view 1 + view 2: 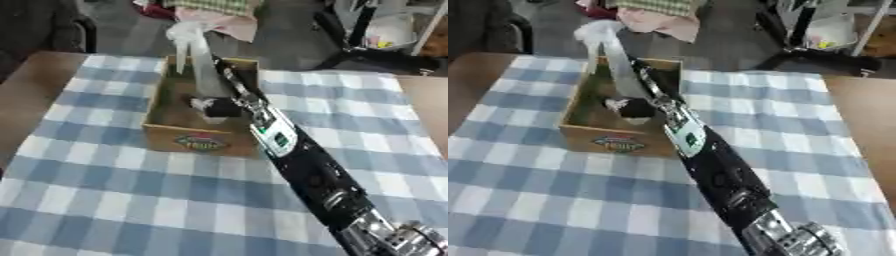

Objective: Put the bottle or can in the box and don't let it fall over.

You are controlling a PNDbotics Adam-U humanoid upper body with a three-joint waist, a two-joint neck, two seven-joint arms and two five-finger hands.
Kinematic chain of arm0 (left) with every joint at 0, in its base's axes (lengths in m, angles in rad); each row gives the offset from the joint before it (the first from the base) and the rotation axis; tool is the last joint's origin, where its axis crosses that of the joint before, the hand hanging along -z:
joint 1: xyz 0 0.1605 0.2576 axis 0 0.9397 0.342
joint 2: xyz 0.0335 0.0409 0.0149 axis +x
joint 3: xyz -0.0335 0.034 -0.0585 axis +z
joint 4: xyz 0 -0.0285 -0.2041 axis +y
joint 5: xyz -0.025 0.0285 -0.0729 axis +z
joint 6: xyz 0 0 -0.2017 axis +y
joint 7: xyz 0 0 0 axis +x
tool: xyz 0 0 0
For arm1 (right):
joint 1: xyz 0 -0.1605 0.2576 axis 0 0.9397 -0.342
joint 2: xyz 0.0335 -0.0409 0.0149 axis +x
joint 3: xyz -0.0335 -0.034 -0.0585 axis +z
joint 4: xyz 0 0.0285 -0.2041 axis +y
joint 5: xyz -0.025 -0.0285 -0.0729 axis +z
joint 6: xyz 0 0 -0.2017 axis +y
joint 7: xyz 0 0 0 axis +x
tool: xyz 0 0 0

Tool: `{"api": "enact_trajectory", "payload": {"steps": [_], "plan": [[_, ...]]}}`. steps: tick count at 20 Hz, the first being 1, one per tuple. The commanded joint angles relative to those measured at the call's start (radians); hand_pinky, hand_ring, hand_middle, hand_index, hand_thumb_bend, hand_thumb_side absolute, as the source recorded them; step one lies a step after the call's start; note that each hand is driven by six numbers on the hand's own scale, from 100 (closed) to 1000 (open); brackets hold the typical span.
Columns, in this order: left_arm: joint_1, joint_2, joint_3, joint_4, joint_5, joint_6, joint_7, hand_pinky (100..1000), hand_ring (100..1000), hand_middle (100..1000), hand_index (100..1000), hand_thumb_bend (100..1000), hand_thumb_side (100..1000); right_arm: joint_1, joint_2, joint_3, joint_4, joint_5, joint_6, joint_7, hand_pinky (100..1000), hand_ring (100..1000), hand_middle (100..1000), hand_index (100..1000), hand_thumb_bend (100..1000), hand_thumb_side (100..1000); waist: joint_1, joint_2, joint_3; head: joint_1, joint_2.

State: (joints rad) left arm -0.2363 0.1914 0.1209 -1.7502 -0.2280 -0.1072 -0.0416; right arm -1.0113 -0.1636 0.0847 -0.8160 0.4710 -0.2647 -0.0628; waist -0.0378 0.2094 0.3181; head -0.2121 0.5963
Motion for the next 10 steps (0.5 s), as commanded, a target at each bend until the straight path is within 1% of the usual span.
{"api": "enact_trajectory", "payload": {"steps": [1,3,6,10], "plan": [[-0.001,0.008,0.007,-0.010,0.007,0.000,0.002,946,958,896,971,617,682,-0.018,-0.053,-0.017,-0.022,-0.027,0.003,-0.033,1000,895,873,1000,467,427,0.008,-0.026,-0.006,0.006,-0.006],[0.003,0.010,0.010,-0.009,0.006,0.000,0.004,946,958,896,970,617,682,-0.016,-0.083,-0.028,-0.032,-0.048,0.013,-0.055,1000,894,870,1000,462,435,0.008,-0.030,-0.015,0.010,-0.004],[0.010,0.015,0.015,-0.007,0.005,0.002,0.009,946,958,896,970,617,682,-0.003,-0.141,-0.047,-0.058,-0.110,0.030,-0.088,1000,890,867,1000,451,442,0.006,-0.039,-0.033,0.022,0.003],[0.020,0.021,0.022,-0.005,0.003,0.003,0.015,947,958,896,970,617,682,0.052,-0.227,-0.060,-0.140,-0.219,0.048,-0.124,1000,883,858,1000,435,435,0.004,-0.049,-0.067,0.046,0.011]]}}
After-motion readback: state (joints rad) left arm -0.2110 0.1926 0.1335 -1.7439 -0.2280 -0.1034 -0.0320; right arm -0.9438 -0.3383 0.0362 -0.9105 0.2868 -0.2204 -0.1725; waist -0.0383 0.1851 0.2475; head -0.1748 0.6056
